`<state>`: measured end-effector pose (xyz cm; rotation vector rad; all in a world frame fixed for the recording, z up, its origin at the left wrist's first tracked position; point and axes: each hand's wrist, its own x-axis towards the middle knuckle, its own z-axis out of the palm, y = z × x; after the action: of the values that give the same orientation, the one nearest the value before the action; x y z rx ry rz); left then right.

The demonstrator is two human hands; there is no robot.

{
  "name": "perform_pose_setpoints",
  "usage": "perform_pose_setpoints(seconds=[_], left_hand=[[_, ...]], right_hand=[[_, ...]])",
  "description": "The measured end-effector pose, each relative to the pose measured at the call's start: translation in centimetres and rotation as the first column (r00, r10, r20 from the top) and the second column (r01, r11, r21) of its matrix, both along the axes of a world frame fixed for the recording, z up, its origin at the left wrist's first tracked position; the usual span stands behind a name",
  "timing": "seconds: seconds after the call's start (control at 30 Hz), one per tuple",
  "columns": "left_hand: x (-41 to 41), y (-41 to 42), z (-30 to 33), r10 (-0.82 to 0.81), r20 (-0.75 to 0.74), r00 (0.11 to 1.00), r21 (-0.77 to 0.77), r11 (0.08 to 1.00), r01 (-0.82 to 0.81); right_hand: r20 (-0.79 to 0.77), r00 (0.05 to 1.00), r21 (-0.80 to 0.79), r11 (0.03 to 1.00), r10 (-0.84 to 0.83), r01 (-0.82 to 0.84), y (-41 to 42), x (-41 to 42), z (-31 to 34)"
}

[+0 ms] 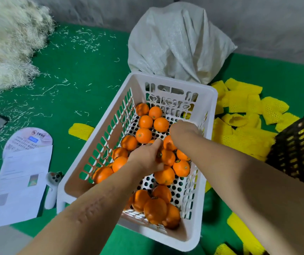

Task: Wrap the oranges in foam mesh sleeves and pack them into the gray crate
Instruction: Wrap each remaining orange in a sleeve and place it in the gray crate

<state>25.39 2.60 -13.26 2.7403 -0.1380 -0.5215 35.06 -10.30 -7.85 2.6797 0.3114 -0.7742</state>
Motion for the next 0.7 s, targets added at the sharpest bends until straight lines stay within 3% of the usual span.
perform_pose_setpoints(seconds=[0.2, 0.33, 0.4, 0.5, 0.6, 0.67, 0.7], left_hand=[[-3.5, 0.1, 2.6, -0.129, -0.183, 0.975, 0.235, 0.957, 0.171], [-6.8, 0.2, 2.9, -0.197, -0.258, 0.946, 0.361, 0.889, 0.283], [-7.0, 0.0, 3.5, -0.146, -0.293, 0.945, 0.305, 0.922, 0.237], [-6.5, 0.1, 4.4, -0.042, -0.364, 0.930, 0.119, 0.989, 0.092], [-6.6, 0.4, 4.7, 0.027, -0.323, 0.946, -0.040, 0.998, -0.042], [-6.8, -0.3, 4.5, 0.080, -0.290, 0.954, -0.089, 0.990, -0.110], [-6.9, -0.9, 4.3, 0.082, -0.281, 0.956, -0.049, 0.994, -0.100]], right_hand=[[0.069, 0.998, -0.142, 0.990, 0.005, 0.005, -2.2, -2.3, 1.0], [-0.156, 0.968, -0.073, 0.975, 0.198, -0.211, -1.7, -5.9, 2.4], [-0.238, 0.915, 0.004, 0.943, 0.325, -0.334, -2.2, -8.4, 3.4], [-0.042, 0.912, 0.269, 0.884, 0.408, -0.383, -5.5, -11.8, 5.5], [0.142, 0.944, 0.641, 0.699, 0.298, -0.317, -10.7, -15.2, 6.2], [0.245, 0.958, 0.712, 0.642, 0.152, -0.284, -14.6, -17.1, 5.9], [0.252, 0.966, 0.715, 0.663, 0.055, -0.224, -16.5, -17.5, 5.6]])
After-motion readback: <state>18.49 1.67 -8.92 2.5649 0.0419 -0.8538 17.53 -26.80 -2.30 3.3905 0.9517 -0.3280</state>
